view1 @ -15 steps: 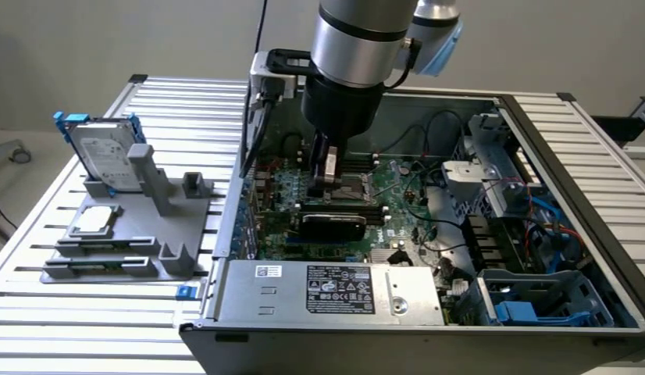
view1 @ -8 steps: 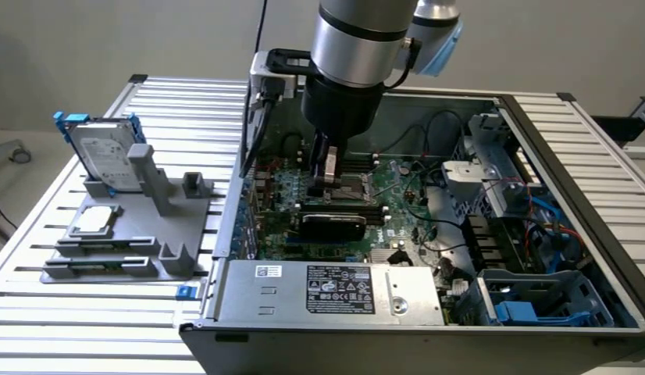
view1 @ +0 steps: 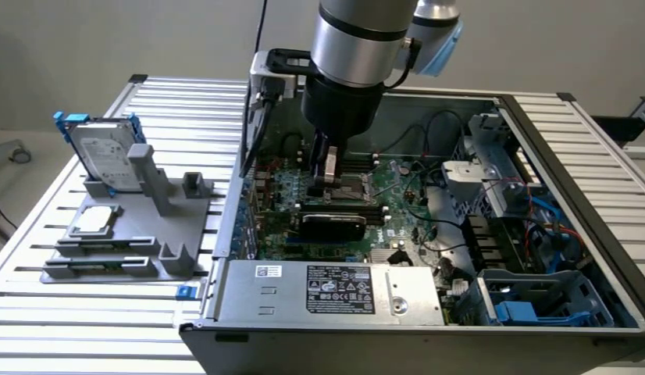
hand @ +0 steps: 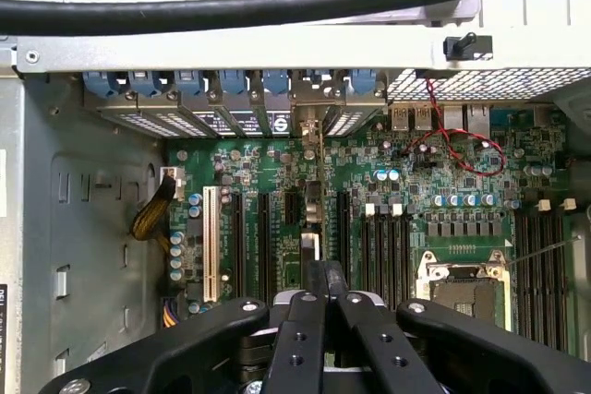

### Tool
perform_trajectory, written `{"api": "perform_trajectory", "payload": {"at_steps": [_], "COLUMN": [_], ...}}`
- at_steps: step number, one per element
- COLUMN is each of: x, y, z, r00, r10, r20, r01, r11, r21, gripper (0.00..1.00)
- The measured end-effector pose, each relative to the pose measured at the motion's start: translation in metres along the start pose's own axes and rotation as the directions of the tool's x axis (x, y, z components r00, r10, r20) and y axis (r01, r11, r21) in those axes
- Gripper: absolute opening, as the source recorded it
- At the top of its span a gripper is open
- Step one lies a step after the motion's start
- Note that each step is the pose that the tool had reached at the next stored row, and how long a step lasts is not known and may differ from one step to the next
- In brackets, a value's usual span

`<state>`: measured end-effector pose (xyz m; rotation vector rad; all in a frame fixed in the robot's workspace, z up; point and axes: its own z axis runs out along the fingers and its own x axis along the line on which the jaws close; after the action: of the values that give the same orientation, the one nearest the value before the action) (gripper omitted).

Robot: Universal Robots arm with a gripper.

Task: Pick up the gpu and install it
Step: 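Press down on the gpu until it lock into place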

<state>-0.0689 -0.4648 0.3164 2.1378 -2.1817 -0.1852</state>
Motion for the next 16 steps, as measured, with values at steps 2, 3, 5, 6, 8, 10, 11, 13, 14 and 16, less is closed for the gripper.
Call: {"api": "perform_trajectory", "payload": {"at_steps": [2,3,5,6,8,10,11,13,14,16], "x": [0.000,0.000,0.000,0.000,0.000,-0.001,-0.001,-0.002,-0.002,-0.003], "y": [0.0000,0.0004,0.0033,0.0050,0.0072,0.0084,0.0088,0.0094,0.0100,0.0117], "z": [0.0001,0.0006,0.0036,0.0052,0.0080,0.0108,0.0121,0.0152,0.0171,0.0209], "r00": [1.0000,1.0000,1.0000,1.0000,1.0000,0.9999,0.9998,0.9996,0.9995,0.9993], "r10": [0.000,0.000,-0.002,-0.004,-0.007,-0.014,-0.018,-0.026,-0.031,-0.038], "r20": [-0.0006,-0.0007,-0.0007,-0.0009,-0.0011,-0.0019,-0.0026,-0.0036,-0.0042,-0.0054], "r01": [0.000,0.000,0.002,0.004,0.007,0.014,0.018,0.027,0.031,0.038], "r11": [1.0000,1.0000,1.0000,0.9999,0.9997,0.9994,0.9991,0.9986,0.9983,0.9979], "r21": [-0.0001,0.0001,0.0069,0.0117,0.0225,0.0331,0.0376,0.0459,0.0489,0.0527], "gripper": [0.11,0.11,0.11,0.11,0.11,0.11,0.11,0.11,0.11,0.11]}}
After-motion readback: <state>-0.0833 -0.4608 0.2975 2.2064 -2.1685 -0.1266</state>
